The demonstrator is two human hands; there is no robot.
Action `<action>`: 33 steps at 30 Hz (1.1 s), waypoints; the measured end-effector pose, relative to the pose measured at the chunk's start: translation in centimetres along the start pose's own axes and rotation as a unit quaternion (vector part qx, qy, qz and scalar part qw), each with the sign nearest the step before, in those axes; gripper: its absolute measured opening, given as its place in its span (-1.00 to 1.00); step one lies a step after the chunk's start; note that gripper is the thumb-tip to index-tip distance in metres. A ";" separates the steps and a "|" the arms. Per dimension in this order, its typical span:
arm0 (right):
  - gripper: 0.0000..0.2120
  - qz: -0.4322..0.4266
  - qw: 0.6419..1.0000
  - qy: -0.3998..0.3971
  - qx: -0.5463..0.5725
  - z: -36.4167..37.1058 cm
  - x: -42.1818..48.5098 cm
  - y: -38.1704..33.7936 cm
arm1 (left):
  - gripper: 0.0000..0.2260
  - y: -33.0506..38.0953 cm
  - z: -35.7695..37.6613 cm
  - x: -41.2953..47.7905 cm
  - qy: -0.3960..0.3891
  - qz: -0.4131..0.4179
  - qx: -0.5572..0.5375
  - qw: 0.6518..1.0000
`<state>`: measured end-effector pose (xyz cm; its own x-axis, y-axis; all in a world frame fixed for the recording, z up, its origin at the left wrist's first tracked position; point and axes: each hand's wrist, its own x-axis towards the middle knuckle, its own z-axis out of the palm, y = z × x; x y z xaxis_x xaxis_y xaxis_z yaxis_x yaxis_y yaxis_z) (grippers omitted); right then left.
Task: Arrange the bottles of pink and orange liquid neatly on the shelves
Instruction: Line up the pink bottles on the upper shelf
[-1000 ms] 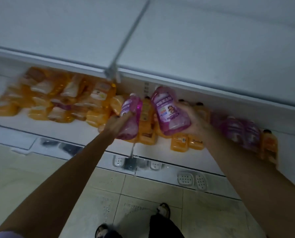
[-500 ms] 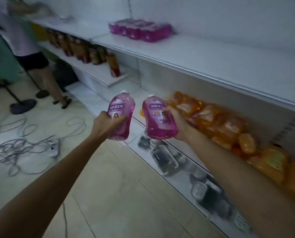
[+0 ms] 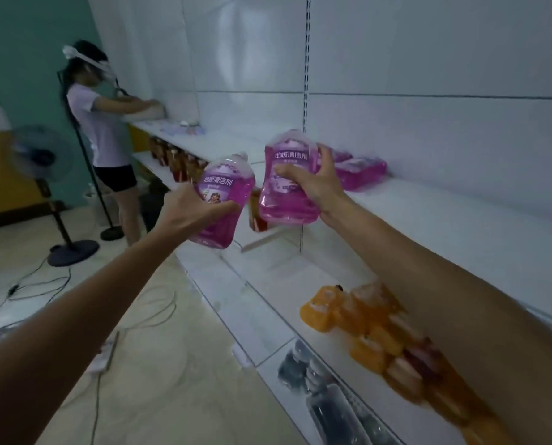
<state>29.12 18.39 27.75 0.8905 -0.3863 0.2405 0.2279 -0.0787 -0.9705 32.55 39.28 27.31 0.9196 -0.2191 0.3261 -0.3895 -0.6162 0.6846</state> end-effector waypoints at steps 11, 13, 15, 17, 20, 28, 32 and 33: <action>-0.15 -0.092 0.966 0.129 -0.206 -4.3 16.4 -2.5 | -0.68 4.0 4.8 19.6 -0.013 0.086 -0.054 0.995; -0.13 -0.099 0.944 0.141 -0.282 -4.9 18.5 -1.8 | -0.67 3.9 6.1 22.6 -0.024 0.105 -0.055 0.993; -0.12 -0.079 0.935 0.168 -0.302 -5.1 20.6 -0.9 | -0.68 3.9 7.7 25.8 -0.044 0.128 -0.053 0.989; -0.14 -0.049 0.935 0.199 -0.288 -5.2 22.5 0.1 | -0.69 4.0 9.5 29.1 -0.065 0.160 -0.043 0.984; -0.19 -0.012 0.931 0.244 -0.270 -5.0 25.0 1.1 | -0.63 4.3 11.9 33.7 -0.113 0.203 -0.024 0.972; -0.35 0.117 0.891 0.308 -0.313 -3.9 29.5 4.0 | -0.57 5.6 16.9 41.3 -0.218 0.254 0.005 0.942; -0.41 0.182 0.846 0.338 -0.370 -2.8 29.7 4.1 | -0.53 5.9 17.4 42.3 -0.317 0.241 0.017 0.917; -0.41 0.196 0.826 0.347 -0.399 -2.5 29.6 4.0 | -0.50 6.0 17.5 42.5 -0.344 0.238 0.030 0.908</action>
<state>55.39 4.36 30.88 0.3314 -0.9375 0.1059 -0.6023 -0.2966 -0.7411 70.15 13.07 33.87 0.4693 -0.8797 0.0768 -0.7665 -0.3626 0.5301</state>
